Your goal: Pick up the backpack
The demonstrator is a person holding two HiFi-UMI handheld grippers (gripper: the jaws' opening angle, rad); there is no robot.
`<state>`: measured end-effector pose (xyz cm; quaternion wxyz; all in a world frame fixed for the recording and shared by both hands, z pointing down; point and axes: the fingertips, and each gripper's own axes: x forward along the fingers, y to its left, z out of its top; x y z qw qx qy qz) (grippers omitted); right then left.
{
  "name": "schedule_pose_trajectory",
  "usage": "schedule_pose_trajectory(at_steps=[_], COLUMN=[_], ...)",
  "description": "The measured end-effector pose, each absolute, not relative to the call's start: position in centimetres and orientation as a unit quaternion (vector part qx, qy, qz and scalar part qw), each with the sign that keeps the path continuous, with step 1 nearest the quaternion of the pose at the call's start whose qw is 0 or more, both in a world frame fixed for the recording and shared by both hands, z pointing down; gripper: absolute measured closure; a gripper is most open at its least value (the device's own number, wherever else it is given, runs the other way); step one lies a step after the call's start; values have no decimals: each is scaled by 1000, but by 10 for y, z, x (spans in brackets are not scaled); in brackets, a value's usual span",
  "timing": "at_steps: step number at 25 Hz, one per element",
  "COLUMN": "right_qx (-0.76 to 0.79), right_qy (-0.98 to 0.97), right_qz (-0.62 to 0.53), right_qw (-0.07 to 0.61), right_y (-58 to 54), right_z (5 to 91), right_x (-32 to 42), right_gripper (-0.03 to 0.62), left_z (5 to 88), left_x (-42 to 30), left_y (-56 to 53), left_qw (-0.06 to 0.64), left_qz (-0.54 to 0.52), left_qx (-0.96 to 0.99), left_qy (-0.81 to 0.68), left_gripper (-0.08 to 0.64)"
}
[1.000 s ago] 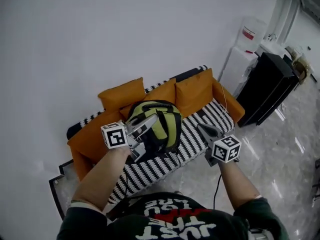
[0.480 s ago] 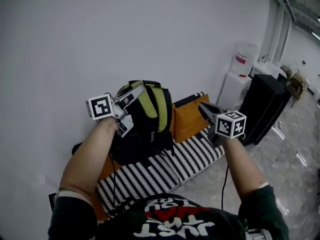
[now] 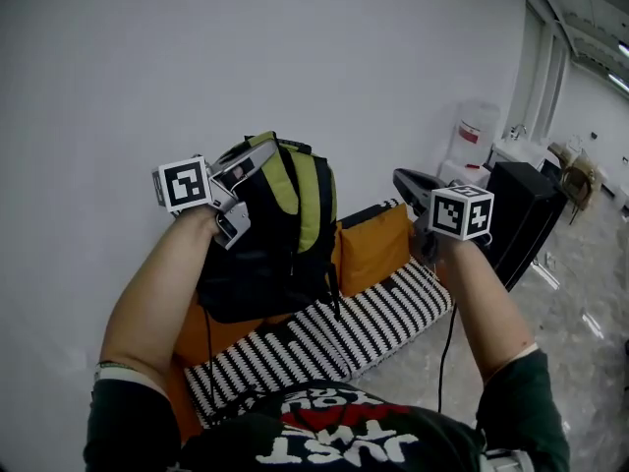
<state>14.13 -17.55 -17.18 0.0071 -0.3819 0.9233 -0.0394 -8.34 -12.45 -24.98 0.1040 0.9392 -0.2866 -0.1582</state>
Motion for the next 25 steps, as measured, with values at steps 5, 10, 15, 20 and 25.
schedule_pose_trajectory(at_steps=[5,10,15,20,25], right_qx=[-378,-376,-374,-373,-373], right_qy=[925,926,927,927,927], right_qz=[-33,-42,-39,-31,-29], right_qw=[8,12,10,7,6], right_y=[-174,-176,-179,-181,-182], right_z=[-185,-194,-199,-199,-198], right_x=[139,138,139,136,132], right_gripper=[565,565,565,565,565], left_z=[-254,-255,-253,-252,-252], left_x=[-82,-78,-79,-81,-82], left_y=[-120,-118,-121,-122,-122], left_qw=[78,60,65,64,68], left_qz=[-146,-127,-126,-131,-136], left_qx=[939,940,938,937,937], left_qy=[-301,-309,-318,-318,-316], left_gripper=[508,508,508,508,508])
